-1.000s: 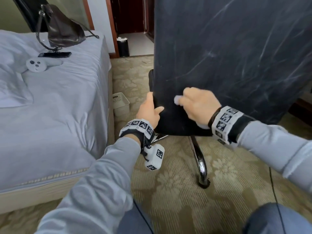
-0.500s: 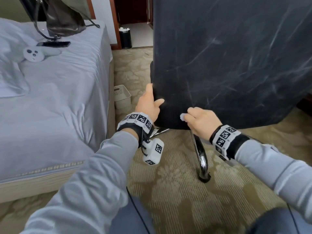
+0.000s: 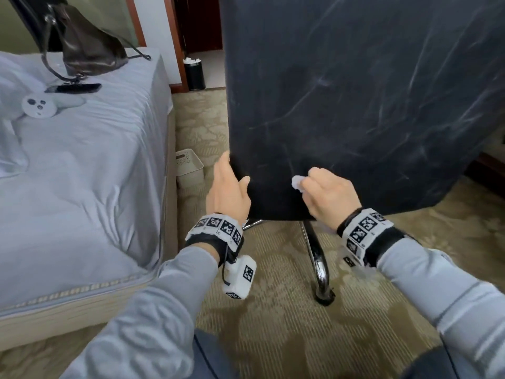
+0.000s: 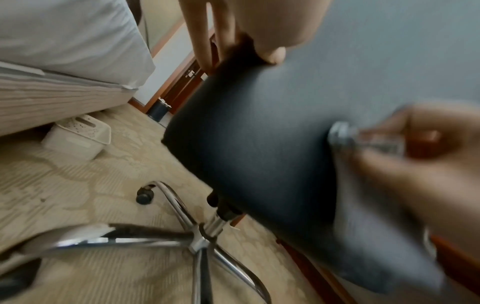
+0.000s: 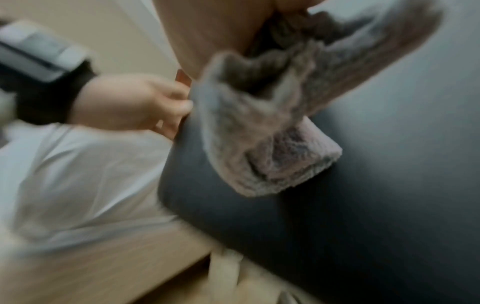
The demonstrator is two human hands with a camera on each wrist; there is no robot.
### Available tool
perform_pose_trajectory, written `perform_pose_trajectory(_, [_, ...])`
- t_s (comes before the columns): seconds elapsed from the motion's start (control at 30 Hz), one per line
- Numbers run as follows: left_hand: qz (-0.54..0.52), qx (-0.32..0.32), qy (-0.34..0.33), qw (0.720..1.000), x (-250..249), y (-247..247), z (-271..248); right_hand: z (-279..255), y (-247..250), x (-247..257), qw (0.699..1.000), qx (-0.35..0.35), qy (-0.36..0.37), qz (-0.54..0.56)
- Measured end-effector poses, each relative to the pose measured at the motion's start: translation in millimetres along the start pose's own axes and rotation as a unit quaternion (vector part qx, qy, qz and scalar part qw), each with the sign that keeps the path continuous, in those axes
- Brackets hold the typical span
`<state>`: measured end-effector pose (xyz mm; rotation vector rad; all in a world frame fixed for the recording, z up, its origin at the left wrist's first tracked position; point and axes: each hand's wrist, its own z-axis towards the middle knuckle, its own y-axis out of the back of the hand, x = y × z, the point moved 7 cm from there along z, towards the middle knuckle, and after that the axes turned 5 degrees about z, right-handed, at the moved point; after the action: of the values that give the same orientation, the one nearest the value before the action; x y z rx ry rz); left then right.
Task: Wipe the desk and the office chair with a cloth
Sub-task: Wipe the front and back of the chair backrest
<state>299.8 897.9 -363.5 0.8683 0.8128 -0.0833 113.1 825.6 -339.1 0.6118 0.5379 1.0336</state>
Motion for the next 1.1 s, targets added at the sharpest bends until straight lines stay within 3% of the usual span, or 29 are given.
perform_pose_trajectory(0.07, [-0.006,-0.026,-0.009,1.000,-9,-13,-17,35,41,-13,0.998,-0.070,-0.003,-0.003])
perform_pose_trajectory(0.17, [0.016,-0.043,0.037,0.998,-19,-38,-25,82,98,-24,0.978,-0.207,-0.004,0.001])
perform_pose_trajectory(0.23, [0.030,-0.062,0.064,0.996,-25,-44,-22,92,103,-24,0.973,-0.231,-0.025,0.009])
perform_pose_trajectory(0.33, [0.049,-0.070,0.065,0.994,-19,-44,-20,61,50,-10,0.994,-0.090,-0.051,-0.020])
perform_pose_trajectory(0.43, [0.081,-0.072,0.043,0.993,-8,-42,-19,-10,-23,11,0.997,0.075,0.002,0.017])
perform_pose_trajectory(0.5, [0.093,-0.072,0.040,0.992,-6,-42,-17,-36,-42,11,0.993,0.113,0.018,0.028])
perform_pose_trajectory(0.6, [0.090,-0.071,0.048,0.992,-5,-42,-12,-19,-20,-5,0.996,0.084,0.001,0.011])
perform_pose_trajectory(0.77, [0.065,-0.072,0.047,0.994,3,-41,-1,47,64,-39,0.991,-0.127,-0.044,-0.001])
perform_pose_trajectory(0.83, [0.056,-0.075,0.043,0.995,8,-39,2,54,67,-38,0.984,-0.156,-0.076,0.025])
perform_pose_trajectory(0.87, [0.055,-0.075,0.041,0.995,9,-37,4,49,55,-32,0.987,-0.139,-0.077,0.026])
perform_pose_trajectory(1.0, [0.061,-0.073,0.035,0.995,10,-34,7,-17,-33,0,0.998,0.050,-0.030,0.025])
perform_pose_trajectory(1.1, [0.076,-0.078,0.039,0.993,7,-31,2,-25,-37,-2,0.996,0.065,-0.029,0.051])
